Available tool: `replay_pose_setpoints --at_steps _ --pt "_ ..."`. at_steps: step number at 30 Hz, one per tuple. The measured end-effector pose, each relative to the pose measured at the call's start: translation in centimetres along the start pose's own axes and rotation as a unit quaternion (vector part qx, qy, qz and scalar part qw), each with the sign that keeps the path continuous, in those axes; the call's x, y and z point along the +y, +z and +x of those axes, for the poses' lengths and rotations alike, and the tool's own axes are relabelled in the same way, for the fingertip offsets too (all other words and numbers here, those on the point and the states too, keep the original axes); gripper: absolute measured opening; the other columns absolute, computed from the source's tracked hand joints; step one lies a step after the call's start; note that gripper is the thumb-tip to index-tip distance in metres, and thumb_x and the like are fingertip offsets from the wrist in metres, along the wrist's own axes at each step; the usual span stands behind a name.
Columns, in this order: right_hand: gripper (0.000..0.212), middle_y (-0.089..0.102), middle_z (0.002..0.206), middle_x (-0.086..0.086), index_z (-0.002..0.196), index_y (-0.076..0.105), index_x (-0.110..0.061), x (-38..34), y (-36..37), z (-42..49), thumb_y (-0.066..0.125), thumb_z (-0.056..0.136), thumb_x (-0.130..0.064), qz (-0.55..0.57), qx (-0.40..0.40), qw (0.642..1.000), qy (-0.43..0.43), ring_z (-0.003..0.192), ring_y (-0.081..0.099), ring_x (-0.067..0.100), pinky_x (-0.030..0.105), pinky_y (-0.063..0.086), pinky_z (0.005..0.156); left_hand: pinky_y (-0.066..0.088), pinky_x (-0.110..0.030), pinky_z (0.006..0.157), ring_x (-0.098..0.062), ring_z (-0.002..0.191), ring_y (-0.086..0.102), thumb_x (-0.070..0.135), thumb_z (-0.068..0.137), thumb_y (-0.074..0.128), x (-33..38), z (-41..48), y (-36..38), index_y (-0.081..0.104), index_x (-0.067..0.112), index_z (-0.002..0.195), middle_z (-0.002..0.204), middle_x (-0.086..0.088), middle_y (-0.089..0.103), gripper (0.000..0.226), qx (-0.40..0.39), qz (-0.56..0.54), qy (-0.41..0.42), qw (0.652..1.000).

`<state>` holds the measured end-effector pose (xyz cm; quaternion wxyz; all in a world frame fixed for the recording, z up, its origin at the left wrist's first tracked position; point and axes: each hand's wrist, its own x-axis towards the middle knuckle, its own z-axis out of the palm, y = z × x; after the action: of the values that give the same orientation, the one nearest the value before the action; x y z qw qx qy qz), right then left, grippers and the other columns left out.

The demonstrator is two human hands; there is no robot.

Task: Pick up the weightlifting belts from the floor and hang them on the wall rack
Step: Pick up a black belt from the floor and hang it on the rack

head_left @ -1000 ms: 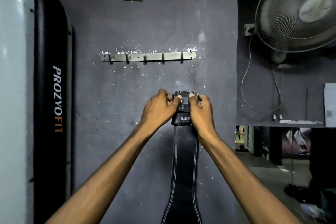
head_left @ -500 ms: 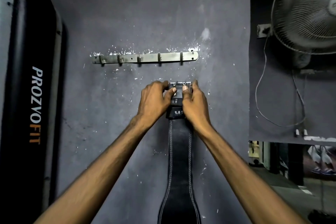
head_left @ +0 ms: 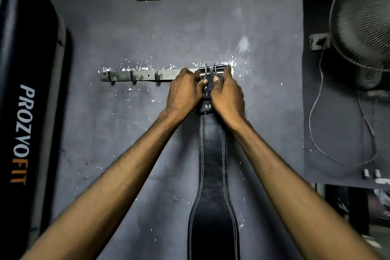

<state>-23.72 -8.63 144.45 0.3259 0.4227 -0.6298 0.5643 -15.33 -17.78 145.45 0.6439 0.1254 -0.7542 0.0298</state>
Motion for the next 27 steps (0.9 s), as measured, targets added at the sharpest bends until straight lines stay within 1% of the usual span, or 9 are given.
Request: replay_pose_setpoints --at_steps 5,8,10,13,15,17,19,23,27 --pt "0.062 0.065 0.132 0.017 0.161 0.015 -0.024 1.4 0.1 -0.8 0.038 0.105 -0.037 -0.024 -0.019 1.0 0.007 0.117 0.061 0.042 0.044 0.049 0.089 0.044 -0.032 0.079 -0.036 0.097 0.063 0.035 0.095 0.061 -0.4 -0.6 0.5 0.07 0.006 0.103 0.112 -0.019 0.061 0.032 -0.022 -0.003 0.004 1.0" --pt "0.062 0.069 0.128 0.012 0.161 0.007 -0.037 2.5 0.4 -2.6 0.035 0.105 -0.045 -0.01 -0.023 1.0 0.003 0.109 0.065 0.04 0.045 0.054 0.088 0.051 -0.041 0.082 -0.039 0.102 0.063 0.038 0.095 0.056 -0.8 -2.2 1.0 0.061 0.013 0.123 0.123 -0.02 0.059 0.038 -0.031 0.024 0.018 0.999" --pt "0.062 0.069 0.13 0.008 0.159 0.006 -0.043 2.8 0.6 -3.4 0.035 0.105 -0.047 0.009 -0.023 1.0 0.006 0.109 0.066 0.038 0.042 0.053 0.087 0.051 -0.043 0.082 -0.039 0.106 0.062 0.038 0.096 0.053 -0.9 -3.1 1.2 0.055 0.017 0.134 0.122 -0.017 0.059 0.043 -0.034 0.022 0.014 0.999" --pt "0.06 0.066 0.138 0.003 0.158 0.013 -0.043 3.0 0.6 -3.8 0.037 0.104 -0.048 0.028 -0.012 1.0 0.005 0.117 0.065 0.036 0.042 0.052 0.093 0.051 -0.042 0.082 -0.036 0.106 0.063 0.038 0.097 0.05 -0.7 -4.0 1.0 0.051 0.019 0.14 0.123 -0.013 0.06 0.047 -0.021 0.0 0.001 1.0" --pt "0.055 0.068 0.135 -0.002 0.155 0.026 -0.041 3.1 0.3 -4.5 0.04 0.103 -0.05 0.049 -0.003 0.999 -0.002 0.116 0.067 0.031 0.043 0.054 0.094 0.052 -0.042 0.083 -0.034 0.1 0.066 0.039 0.097 0.05 -0.8 -4.9 0.6 0.052 0.019 0.14 0.122 -0.012 0.061 0.047 -0.02 -0.015 -0.002 1.0" --pt "0.051 0.069 0.13 -0.005 0.152 0.037 -0.038 3.2 -0.1 -5.5 0.044 0.102 -0.049 0.066 0.01 0.998 -0.005 0.11 0.069 0.025 0.042 0.056 0.091 0.054 -0.041 0.084 -0.031 0.092 0.068 0.041 0.094 0.054 -1.1 -6.1 0.1 0.052 0.022 0.14 0.119 -0.009 0.062 0.05 -0.028 -0.026 -0.007 0.999" --pt "0.052 0.072 0.123 -0.001 0.152 0.041 -0.03 3.4 -0.4 -6.8 0.048 0.102 -0.045 0.059 0.025 0.998 0.004 0.103 0.07 0.023 0.039 0.055 0.089 0.054 -0.04 0.085 -0.028 0.09 0.069 0.042 0.089 0.059 -1.5 -7.5 -0.4 0.05 0.023 0.141 0.12 -0.006 0.061 0.056 -0.044 -0.036 -0.015 0.998" --pt "0.053 0.068 0.096 -0.007 0.147 0.048 -0.016 3.9 -0.7 -10.4 0.057 0.1 -0.039 0.06 0.026 0.997 0.032 0.091 0.068 0.018 0.037 0.055 0.084 0.055 -0.037 0.083 -0.017 0.082 0.068 0.04 0.086 0.063 -2.0 -11.9 -1.7 0.051 0.024 0.138 0.119 0.0 0.063 0.057 -0.078 -0.059 -0.028 0.995" --pt "0.047 0.068 0.096 -0.003 0.139 0.052 -0.017 5.4 -0.7 -16.6 0.059 0.098 -0.038 0.069 0.009 0.995 0.067 0.081 0.065 0.013 0.036 0.057 0.079 0.051 -0.028 0.077 -0.009 0.081 0.064 0.036 0.087 0.066 -2.8 -19.0 -3.2 0.053 0.025 0.136 0.118 0.006 0.063 0.052 -0.109 -0.089 -0.051 0.989"
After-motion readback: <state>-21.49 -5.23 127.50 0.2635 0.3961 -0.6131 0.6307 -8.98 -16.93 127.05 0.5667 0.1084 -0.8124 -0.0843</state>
